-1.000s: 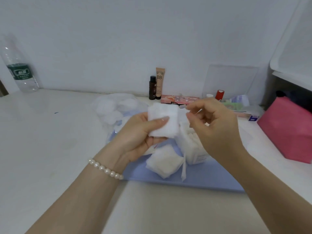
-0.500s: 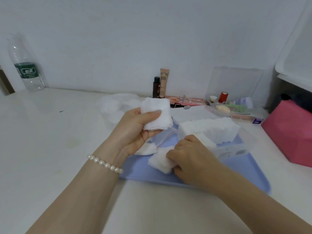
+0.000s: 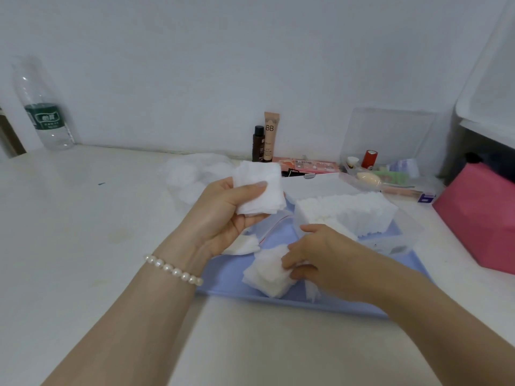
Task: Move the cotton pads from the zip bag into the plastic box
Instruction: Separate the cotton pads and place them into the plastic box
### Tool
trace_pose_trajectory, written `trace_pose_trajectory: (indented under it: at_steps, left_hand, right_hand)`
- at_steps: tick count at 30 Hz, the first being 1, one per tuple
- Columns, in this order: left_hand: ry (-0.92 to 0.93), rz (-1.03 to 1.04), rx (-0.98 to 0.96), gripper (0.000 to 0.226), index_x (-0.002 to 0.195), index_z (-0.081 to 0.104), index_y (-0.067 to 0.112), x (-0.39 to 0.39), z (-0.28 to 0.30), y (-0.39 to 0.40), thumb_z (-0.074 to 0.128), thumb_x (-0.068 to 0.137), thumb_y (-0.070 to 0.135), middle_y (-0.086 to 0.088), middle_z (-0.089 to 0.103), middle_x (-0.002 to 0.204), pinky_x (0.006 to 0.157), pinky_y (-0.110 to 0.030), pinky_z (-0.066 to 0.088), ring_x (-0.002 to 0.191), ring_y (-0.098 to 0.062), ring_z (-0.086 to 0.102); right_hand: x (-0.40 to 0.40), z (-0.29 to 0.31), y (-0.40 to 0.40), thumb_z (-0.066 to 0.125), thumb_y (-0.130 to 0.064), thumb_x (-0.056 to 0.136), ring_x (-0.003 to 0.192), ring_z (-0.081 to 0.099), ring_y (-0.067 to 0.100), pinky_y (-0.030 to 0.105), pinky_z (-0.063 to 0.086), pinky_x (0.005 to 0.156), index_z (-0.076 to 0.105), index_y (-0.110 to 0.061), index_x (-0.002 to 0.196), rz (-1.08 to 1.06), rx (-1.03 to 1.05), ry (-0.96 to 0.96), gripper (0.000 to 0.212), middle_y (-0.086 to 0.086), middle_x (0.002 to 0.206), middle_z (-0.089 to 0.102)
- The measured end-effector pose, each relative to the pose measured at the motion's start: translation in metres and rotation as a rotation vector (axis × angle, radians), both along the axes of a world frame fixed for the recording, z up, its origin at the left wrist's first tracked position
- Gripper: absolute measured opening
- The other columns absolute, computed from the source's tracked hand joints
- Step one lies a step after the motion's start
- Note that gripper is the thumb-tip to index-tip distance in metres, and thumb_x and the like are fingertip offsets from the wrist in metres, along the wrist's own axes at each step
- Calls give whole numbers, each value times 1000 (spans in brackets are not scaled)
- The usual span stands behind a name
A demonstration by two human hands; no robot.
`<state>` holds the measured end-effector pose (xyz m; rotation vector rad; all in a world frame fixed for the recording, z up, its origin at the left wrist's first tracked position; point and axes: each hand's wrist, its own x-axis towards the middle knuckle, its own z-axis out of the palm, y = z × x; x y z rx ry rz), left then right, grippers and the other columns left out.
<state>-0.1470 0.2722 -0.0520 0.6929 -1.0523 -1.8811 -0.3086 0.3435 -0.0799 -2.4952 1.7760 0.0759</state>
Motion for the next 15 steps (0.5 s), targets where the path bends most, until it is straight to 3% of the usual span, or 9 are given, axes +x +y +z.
trace_pose_trajectory:
  at_steps: [3, 5, 7, 8, 9, 10, 12, 15]
  left_hand:
    - [1, -1, 2, 31, 116, 56, -8, -1, 0, 1, 56, 86, 2, -23, 68, 107, 73, -32, 59, 93, -28, 69]
    - [-1, -1, 0, 30, 114, 57, -8, -1, 0, 1, 55, 86, 1, -23, 68, 106, 74, -33, 59, 92, -29, 69]
    - [3, -2, -1, 29, 114, 57, -8, 0, 0, 1, 56, 86, 1, -23, 68, 105, 75, -34, 58, 91, -29, 70]
    - [7, -2, -1, 29, 113, 57, -9, 0, 0, 1, 56, 86, 1, -23, 68, 104, 75, -34, 58, 90, -29, 70]
    - [9, -5, -3, 29, 113, 57, -9, -1, 0, 1, 56, 86, 1, -23, 69, 104, 76, -34, 58, 90, -29, 70]
    - [10, -7, -3, 28, 113, 57, -9, -1, 0, 1, 55, 86, 0, -23, 69, 103, 76, -34, 58, 90, -28, 70]
    - [7, -14, -3, 27, 112, 58, -8, -1, 0, 2, 55, 86, 0, -22, 69, 102, 76, -35, 58, 89, -28, 70]
    - [-2, -10, -3, 27, 112, 58, -7, -2, 0, 2, 56, 86, 0, -22, 69, 104, 78, -36, 58, 92, -29, 69]
  right_hand:
    - [-1, 5, 4, 54, -28, 92, 139, 25, 9, 30, 19, 114, 60, -31, 122, -57, 76, -100, 31, -9, 132, 55]
    - [-1, 7, 9, 56, -32, 83, 134, 32, 8, 32, 25, 113, 59, -32, 122, -51, 69, -146, 39, -11, 130, 55]
    - [7, 11, 14, 48, -40, 71, 110, 52, 11, 32, 42, 99, 67, -35, 105, -56, -12, -241, 40, -9, 110, 64]
    - [13, 10, 15, 45, -44, 68, 90, 57, 13, 33, 49, 85, 68, -37, 83, -40, -102, -266, 28, -7, 91, 65]
    - [16, 5, 14, 44, -47, 68, 71, 55, 16, 32, 49, 68, 59, -36, 61, -2, -229, -239, 19, -6, 70, 60]
    - [21, 2, 14, 44, -48, 69, 57, 49, 16, 29, 42, 56, 49, -33, 49, 21, -331, -193, 26, -6, 54, 51]
    - [28, -8, 10, 47, -50, 69, 45, 40, 16, 24, 29, 52, 51, -24, 41, -6, -480, -50, 38, -6, 41, 45]
    - [31, -21, 11, 56, -48, 58, 46, 25, 17, 25, 24, 55, 48, -18, 37, -12, -572, 76, 38, -4, 35, 39]
